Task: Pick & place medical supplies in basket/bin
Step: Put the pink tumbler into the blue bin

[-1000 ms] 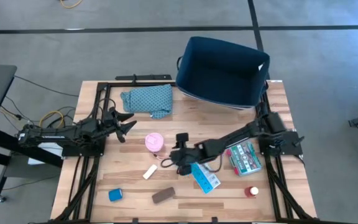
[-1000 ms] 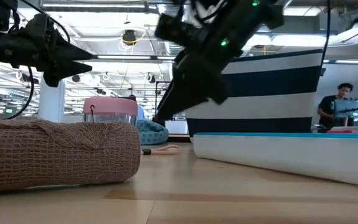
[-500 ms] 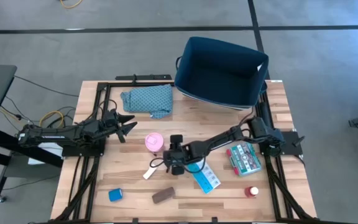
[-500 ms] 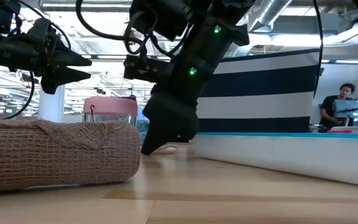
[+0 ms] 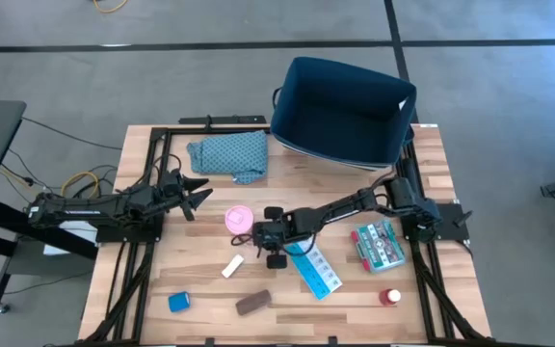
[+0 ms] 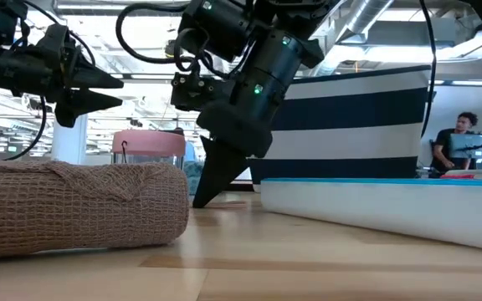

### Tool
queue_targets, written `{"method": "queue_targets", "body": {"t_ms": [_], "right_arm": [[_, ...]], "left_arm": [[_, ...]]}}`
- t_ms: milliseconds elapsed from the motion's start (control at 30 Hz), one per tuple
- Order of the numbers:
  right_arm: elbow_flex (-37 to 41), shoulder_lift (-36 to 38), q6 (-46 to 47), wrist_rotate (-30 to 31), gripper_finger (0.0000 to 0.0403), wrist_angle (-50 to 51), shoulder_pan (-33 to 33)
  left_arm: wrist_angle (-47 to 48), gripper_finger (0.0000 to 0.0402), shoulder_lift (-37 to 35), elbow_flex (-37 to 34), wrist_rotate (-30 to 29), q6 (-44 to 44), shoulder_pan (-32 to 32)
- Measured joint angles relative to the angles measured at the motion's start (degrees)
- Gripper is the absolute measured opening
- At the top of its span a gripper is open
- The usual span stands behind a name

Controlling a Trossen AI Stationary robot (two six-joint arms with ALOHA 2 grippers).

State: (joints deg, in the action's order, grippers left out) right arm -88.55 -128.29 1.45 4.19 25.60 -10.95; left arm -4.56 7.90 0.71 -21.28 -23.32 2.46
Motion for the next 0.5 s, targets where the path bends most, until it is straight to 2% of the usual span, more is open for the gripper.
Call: {"method": "queue_targets", "body": {"t_ms": [100,367,500], "right_arm": [[0.16,0.59,0.00,1.45,0.0025,0.34,-0.25],[-1.36,0.52,1.55,2.18,0.0154,3.03,-0.18],[-1.64,0.59,3.23,2.35,0.0196,5.53,-0.14]], "left_arm": [[0.00,0.0210,0.00,0.00,0.00,-0.01,0.00],[0.00,0.0210,0.00,0.00,-0.02,-0.01,0.00],[0.00,0.0210,0.00,0.00,-0.02,-0.01,0.00]]}}
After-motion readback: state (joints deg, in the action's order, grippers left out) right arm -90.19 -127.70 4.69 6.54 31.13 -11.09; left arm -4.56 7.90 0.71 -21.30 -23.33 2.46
